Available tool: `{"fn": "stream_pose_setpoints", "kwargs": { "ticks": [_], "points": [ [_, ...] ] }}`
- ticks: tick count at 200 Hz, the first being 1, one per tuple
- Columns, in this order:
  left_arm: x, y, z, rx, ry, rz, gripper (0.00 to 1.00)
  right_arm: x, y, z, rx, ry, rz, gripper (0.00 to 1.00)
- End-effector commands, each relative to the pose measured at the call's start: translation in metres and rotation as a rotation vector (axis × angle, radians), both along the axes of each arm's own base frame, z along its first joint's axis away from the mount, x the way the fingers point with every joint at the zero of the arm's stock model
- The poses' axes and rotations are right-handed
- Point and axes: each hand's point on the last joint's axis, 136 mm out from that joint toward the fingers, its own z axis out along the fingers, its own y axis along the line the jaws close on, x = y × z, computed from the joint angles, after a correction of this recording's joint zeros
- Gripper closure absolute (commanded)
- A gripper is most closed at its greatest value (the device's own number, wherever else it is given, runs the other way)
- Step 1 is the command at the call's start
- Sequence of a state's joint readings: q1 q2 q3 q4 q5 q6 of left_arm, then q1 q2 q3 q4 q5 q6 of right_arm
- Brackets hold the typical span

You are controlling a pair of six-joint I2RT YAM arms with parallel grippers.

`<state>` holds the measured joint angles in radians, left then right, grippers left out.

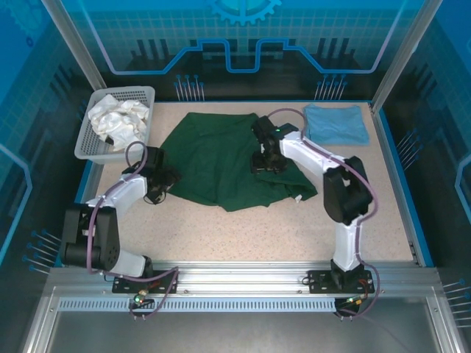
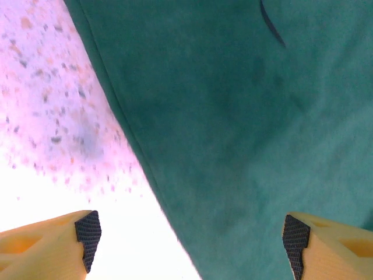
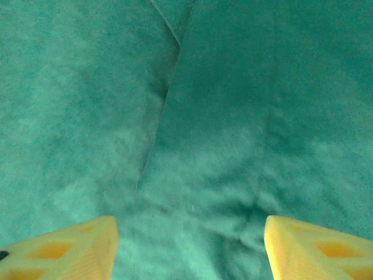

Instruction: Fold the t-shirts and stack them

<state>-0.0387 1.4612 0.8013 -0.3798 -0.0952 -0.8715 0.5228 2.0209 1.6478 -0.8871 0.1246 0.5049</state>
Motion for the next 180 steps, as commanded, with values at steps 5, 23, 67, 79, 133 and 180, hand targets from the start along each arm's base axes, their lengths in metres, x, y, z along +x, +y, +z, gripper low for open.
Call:
{"fn": "stream_pose_setpoints", "kwargs": {
  "ticks": [5, 23, 67, 79, 133, 180],
  "points": [
    [0.018, 0.002, -0.011, -0.045, -0.033, 0.049, 0.18, 0.019, 0.009, -0.018, -0.037, 0.006, -0.020, 0.35],
    [0.021, 0.005, -0.020, -0.031, -0.012, 0.043, 0.29, 0.023, 0.012, -0.033, -0.059, 0.037, -0.009, 0.44],
    [0.012, 0.026, -0.026, 0.025, -0.005, 0.101, 0.76, 0.017, 0.009, -0.040, -0.067, 0.053, -0.014, 0.78],
    [0.007, 0.031, -0.024, 0.050, -0.007, 0.117, 0.87, 0.016, 0.007, -0.032, -0.063, 0.028, -0.014, 0.86],
    [-0.015, 0.044, -0.017, 0.097, -0.025, 0.194, 1.00, 0.009, -0.001, 0.040, 0.029, -0.110, -0.009, 0.99],
    [-0.044, 0.060, -0.007, 0.131, -0.069, 0.301, 1.00, 0.015, -0.022, 0.120, 0.153, -0.252, -0.042, 1.00]
  ]
}}
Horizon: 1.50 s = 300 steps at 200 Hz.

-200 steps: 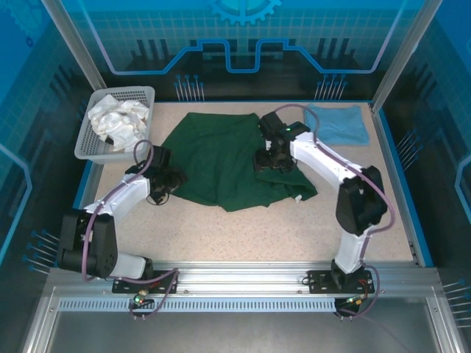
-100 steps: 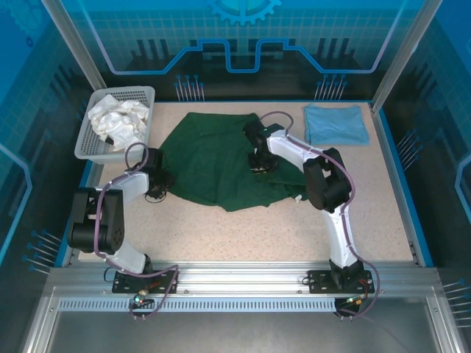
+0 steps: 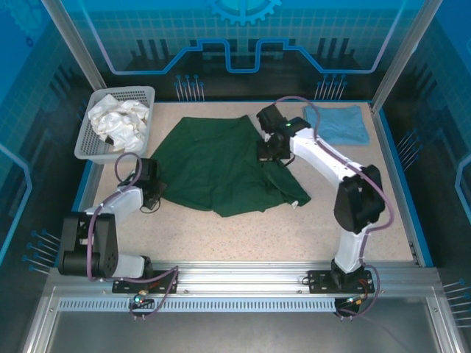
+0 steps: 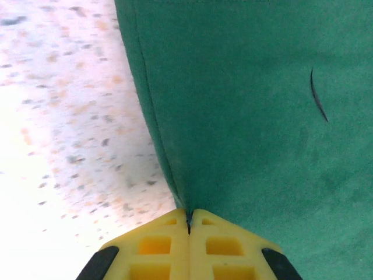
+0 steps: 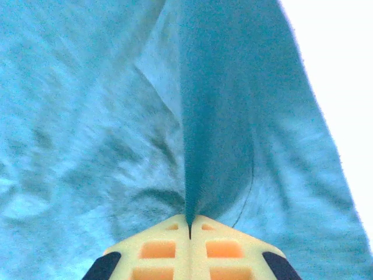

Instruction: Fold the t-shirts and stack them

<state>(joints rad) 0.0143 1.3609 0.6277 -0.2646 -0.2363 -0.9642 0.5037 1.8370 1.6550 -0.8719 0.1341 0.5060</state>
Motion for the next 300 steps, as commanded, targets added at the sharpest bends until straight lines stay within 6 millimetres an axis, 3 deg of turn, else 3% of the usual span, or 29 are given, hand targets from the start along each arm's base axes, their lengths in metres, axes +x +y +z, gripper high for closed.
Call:
{"fn": "stream_pose_setpoints", "kwargs": {
  "ticks": [1, 32, 49, 66, 103, 111, 119, 125, 127, 138, 144, 150, 169, 174, 176, 180, 196, 214, 227, 243, 257, 271, 296, 300],
  "points": [
    [-0.018, 0.019, 0.008, 0.047, -0.021, 0.104, 1.00, 0.007, -0.016, 0.039, 0.061, -0.069, -0.016, 1.00],
    [-0.035, 0.028, 0.016, 0.081, -0.047, 0.156, 1.00, 0.032, -0.037, 0.102, 0.170, -0.193, -0.070, 1.00],
    [-0.038, 0.031, 0.018, 0.104, -0.049, 0.164, 1.00, 0.049, -0.048, 0.118, 0.202, -0.220, -0.103, 1.00],
    [-0.041, 0.034, 0.019, 0.121, -0.040, 0.172, 1.00, 0.071, -0.065, 0.107, 0.159, -0.198, -0.157, 1.00],
    [-0.036, 0.039, 0.023, 0.132, -0.056, 0.193, 1.00, 0.149, -0.114, 0.047, 0.168, -0.102, -0.343, 0.99],
    [-0.031, 0.039, 0.027, 0.132, -0.058, 0.195, 1.00, 0.169, -0.121, 0.042, 0.195, -0.100, -0.369, 0.90],
    [-0.028, 0.040, 0.031, 0.134, -0.058, 0.198, 1.00, 0.188, -0.126, 0.022, 0.229, -0.069, -0.392, 0.75],
    [-0.024, 0.041, 0.034, 0.135, -0.062, 0.198, 1.00, 0.200, -0.130, 0.025, 0.261, -0.092, -0.410, 0.63],
    [-0.024, 0.041, 0.035, 0.135, -0.062, 0.198, 1.00, 0.205, -0.133, 0.029, 0.281, -0.109, -0.421, 0.54],
    [-0.017, 0.040, 0.042, 0.129, -0.076, 0.186, 0.99, 0.216, -0.144, 0.031, 0.339, -0.140, -0.470, 0.33],
    [-0.012, 0.038, 0.047, 0.123, -0.085, 0.169, 0.84, 0.217, -0.147, 0.034, 0.375, -0.137, -0.486, 0.21],
    [-0.010, 0.036, 0.053, 0.122, -0.090, 0.155, 0.65, 0.215, -0.149, 0.040, 0.403, -0.127, -0.491, 0.17],
    [-0.005, 0.033, 0.071, 0.130, -0.126, 0.112, 0.40, 0.182, -0.136, 0.074, 0.351, -0.120, -0.414, 0.15],
    [-0.005, 0.031, 0.075, 0.134, -0.138, 0.098, 0.34, 0.169, -0.133, 0.069, 0.305, -0.096, -0.391, 0.14],
    [-0.005, 0.030, 0.077, 0.135, -0.143, 0.092, 0.33, 0.160, -0.132, 0.081, 0.296, -0.113, -0.381, 0.14],
    [-0.004, 0.029, 0.081, 0.137, -0.156, 0.077, 0.32, 0.146, -0.127, 0.087, 0.277, -0.114, -0.362, 0.14],
    [-0.006, 0.017, 0.093, 0.166, -0.168, 0.005, 0.33, 0.079, -0.102, 0.084, 0.318, -0.104, -0.297, 0.21],
    [-0.009, -0.008, 0.100, 0.186, -0.174, -0.109, 0.40, -0.005, -0.074, 0.057, 0.400, -0.093, -0.248, 0.33],
    [-0.011, -0.027, 0.098, 0.171, -0.182, -0.186, 0.41, -0.063, -0.050, 0.024, 0.402, -0.037, -0.196, 0.43],
    [-0.013, -0.055, 0.088, 0.100, -0.163, -0.301, 0.42, -0.115, -0.027, -0.015, 0.385, 0.057, -0.160, 0.54],
    [-0.019, -0.071, 0.071, 0.043, -0.119, -0.371, 0.41, -0.143, -0.012, -0.044, 0.354, 0.146, -0.149, 0.58],
    [-0.027, -0.072, 0.052, 0.021, -0.073, -0.372, 0.37, -0.163, -0.009, -0.074, 0.260, 0.215, -0.146, 0.62],
    [-0.034, -0.063, 0.033, -0.056, -0.065, -0.302, 0.37, -0.173, 0.024, -0.100, 0.231, 0.271, -0.089, 0.65],
    [-0.034, -0.060, 0.031, -0.070, -0.070, -0.282, 0.36, -0.167, 0.033, -0.096, 0.227, 0.261, -0.079, 0.65]
  ]
}}
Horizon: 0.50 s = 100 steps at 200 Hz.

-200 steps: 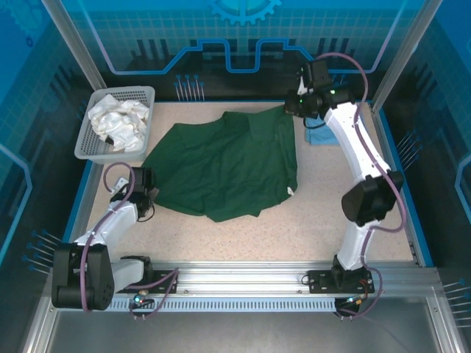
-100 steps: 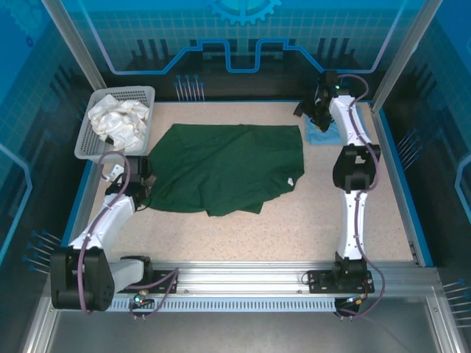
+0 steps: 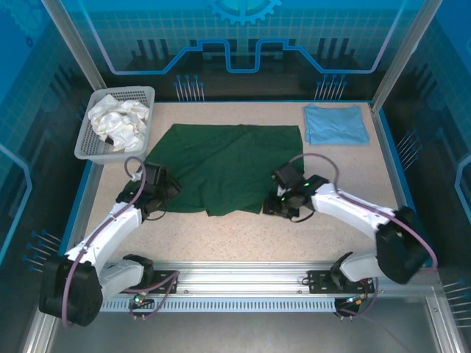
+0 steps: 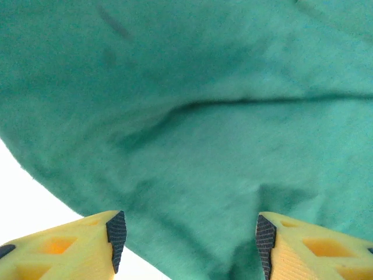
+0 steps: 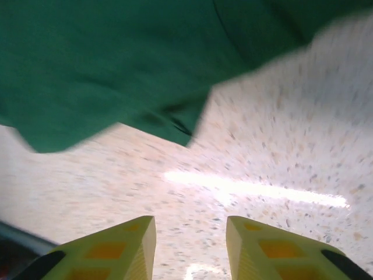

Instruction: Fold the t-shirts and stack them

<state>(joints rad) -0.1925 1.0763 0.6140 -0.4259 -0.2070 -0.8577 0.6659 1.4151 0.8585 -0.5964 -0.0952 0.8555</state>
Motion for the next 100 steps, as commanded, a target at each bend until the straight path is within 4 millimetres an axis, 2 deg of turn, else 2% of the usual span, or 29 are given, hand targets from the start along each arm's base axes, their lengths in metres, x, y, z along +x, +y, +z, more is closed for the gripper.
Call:
{"fn": "stream_pose_setpoints", "kwargs": {
  "ticks": [1, 20, 46, 80, 100],
  "points": [
    [-0.010, 0.004, -0.020, -0.091, 0.040, 0.035, 0.36, 0.012, 0.032, -0.003, 0.006, -0.032, -0.004, 0.65],
    [-0.008, 0.019, -0.022, -0.159, 0.028, 0.106, 0.33, 0.022, 0.040, -0.017, -0.077, -0.017, 0.001, 0.53],
    [-0.001, 0.028, -0.020, -0.177, 0.019, 0.142, 0.31, 0.033, 0.041, -0.030, -0.142, -0.010, -0.028, 0.48],
    [0.006, 0.035, -0.028, -0.186, 0.018, 0.183, 0.32, 0.046, 0.044, -0.037, -0.206, -0.028, -0.016, 0.48],
    [0.010, 0.041, -0.038, -0.159, 0.030, 0.204, 0.39, 0.048, 0.040, -0.047, -0.246, -0.008, -0.020, 0.55]
  ]
}}
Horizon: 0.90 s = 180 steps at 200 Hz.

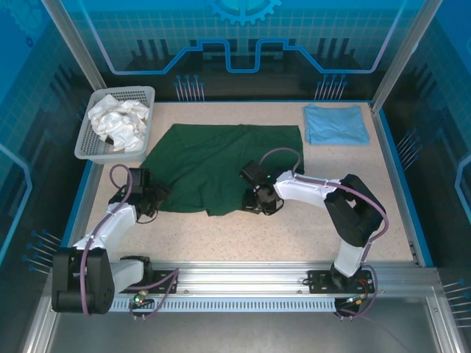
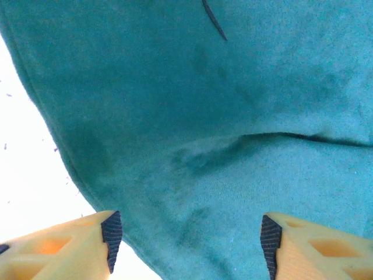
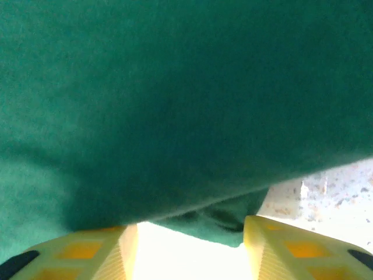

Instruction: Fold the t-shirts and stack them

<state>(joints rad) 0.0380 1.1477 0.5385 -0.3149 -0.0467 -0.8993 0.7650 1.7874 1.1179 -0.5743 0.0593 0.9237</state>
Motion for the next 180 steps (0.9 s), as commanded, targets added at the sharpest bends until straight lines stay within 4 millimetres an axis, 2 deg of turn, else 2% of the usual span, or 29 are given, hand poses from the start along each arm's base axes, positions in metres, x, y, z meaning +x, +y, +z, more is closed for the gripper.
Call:
{"fn": "stream_pose_setpoints", "kwargs": {
  "ticks": [1, 27, 34, 46, 61, 80, 112, 133, 146, 162, 180],
  "points": [
    [0.010, 0.005, -0.005, -0.002, -0.013, 0.028, 0.39, 0.003, -0.008, -0.009, -0.086, 0.005, -0.010, 0.56],
    [0.013, 0.009, -0.020, 0.020, 0.011, 0.033, 0.40, -0.003, -0.008, -0.022, -0.080, 0.038, -0.010, 0.70],
    [0.013, 0.009, -0.023, 0.021, 0.016, 0.035, 0.40, -0.006, -0.010, -0.023, -0.083, 0.041, -0.009, 0.77],
    [0.014, 0.008, -0.027, 0.016, 0.019, 0.033, 0.46, -0.008, -0.014, -0.019, -0.082, 0.032, -0.004, 0.88],
    [0.015, 0.005, -0.030, -0.001, 0.017, 0.026, 0.59, -0.010, -0.024, -0.009, -0.092, 0.014, -0.001, 1.00],
    [0.015, 0.006, -0.026, 0.005, 0.009, 0.024, 0.77, -0.013, -0.032, 0.018, -0.036, -0.019, 0.014, 1.00],
    [0.016, 0.012, -0.013, 0.042, -0.004, 0.029, 0.87, -0.021, -0.043, 0.075, 0.113, -0.046, 0.057, 1.00],
    [0.015, 0.010, -0.013, 0.033, -0.002, 0.027, 0.87, -0.023, -0.061, 0.107, 0.182, -0.063, 0.045, 1.00],
    [0.015, 0.009, -0.013, 0.028, -0.003, 0.022, 0.83, -0.027, -0.073, 0.121, 0.218, -0.055, 0.034, 1.00],
    [0.014, 0.005, -0.010, 0.019, -0.010, 0.008, 0.76, -0.034, -0.078, 0.138, 0.314, -0.019, 0.029, 1.00],
    [0.014, 0.004, -0.004, 0.026, -0.017, -0.009, 0.75, -0.039, -0.083, 0.155, 0.414, -0.031, 0.006, 1.00]
  ]
}}
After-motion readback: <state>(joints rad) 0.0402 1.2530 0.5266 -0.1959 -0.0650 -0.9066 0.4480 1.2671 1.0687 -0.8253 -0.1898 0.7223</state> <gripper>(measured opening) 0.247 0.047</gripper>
